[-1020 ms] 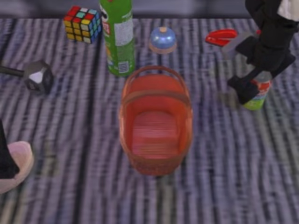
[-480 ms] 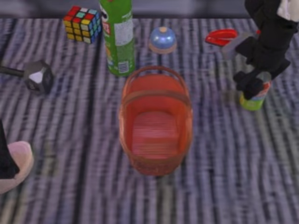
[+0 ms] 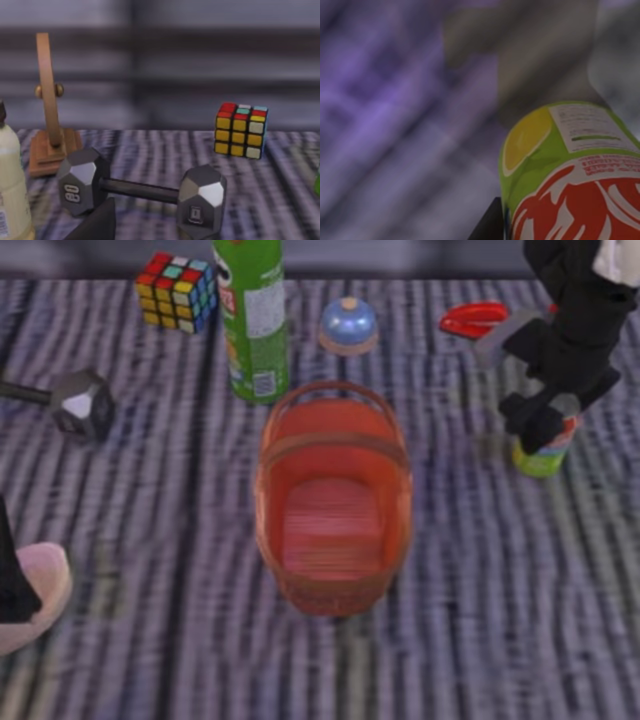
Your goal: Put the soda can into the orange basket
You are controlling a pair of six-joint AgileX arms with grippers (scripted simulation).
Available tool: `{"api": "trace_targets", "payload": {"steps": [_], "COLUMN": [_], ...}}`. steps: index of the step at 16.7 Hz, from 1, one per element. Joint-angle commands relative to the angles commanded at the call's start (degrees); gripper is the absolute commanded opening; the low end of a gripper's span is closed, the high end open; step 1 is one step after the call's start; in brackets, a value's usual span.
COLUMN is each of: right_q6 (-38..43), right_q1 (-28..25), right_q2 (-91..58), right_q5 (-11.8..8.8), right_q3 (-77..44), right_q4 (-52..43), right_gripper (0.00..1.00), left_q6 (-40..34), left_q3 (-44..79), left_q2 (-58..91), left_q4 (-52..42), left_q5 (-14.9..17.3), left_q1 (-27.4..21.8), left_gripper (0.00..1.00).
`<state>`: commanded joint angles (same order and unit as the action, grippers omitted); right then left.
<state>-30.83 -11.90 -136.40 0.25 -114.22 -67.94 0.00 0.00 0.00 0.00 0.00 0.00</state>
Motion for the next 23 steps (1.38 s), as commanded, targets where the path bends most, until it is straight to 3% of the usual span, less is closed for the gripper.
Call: {"api": "trace_targets", "payload": {"steps": [7, 9, 11, 13, 16, 23], "right_q6": [0.2, 1.0, 2.5, 4.7, 8.8, 21.0], "right_q1": [0.1, -0.3, -0.7, -1.3, -2.3, -5.0], "right_q2": [0.1, 0.4, 1.0, 2.0, 3.9, 10.8], "right_q5": [-0.4, -2.2, -5.5, -9.8, -18.1, -40.8], "right_q3": [0.2, 1.2, 2.9, 5.4, 10.4, 26.1], "right_q4": [0.5, 3.3, 8.3, 15.7, 30.3, 73.4], "right_gripper": [0.00, 0.00, 0.00, 0.00, 0.00, 0.00], "left_q6": [0.0, 0.0, 0.0, 0.0, 0.0, 0.0], "left_q3": [0.0, 0.0, 0.0, 0.0, 0.0, 0.0], "left_q2": [0.0, 0.0, 0.0, 0.0, 0.0, 0.0], "left_q4": [0.0, 0.0, 0.0, 0.0, 0.0, 0.0], "left_q5": [0.0, 0.0, 0.0, 0.0, 0.0, 0.0], "left_q1": [0.0, 0.0, 0.0, 0.0, 0.0, 0.0], "left_gripper": [1.00, 1.00, 1.00, 1.00, 1.00, 1.00]}}
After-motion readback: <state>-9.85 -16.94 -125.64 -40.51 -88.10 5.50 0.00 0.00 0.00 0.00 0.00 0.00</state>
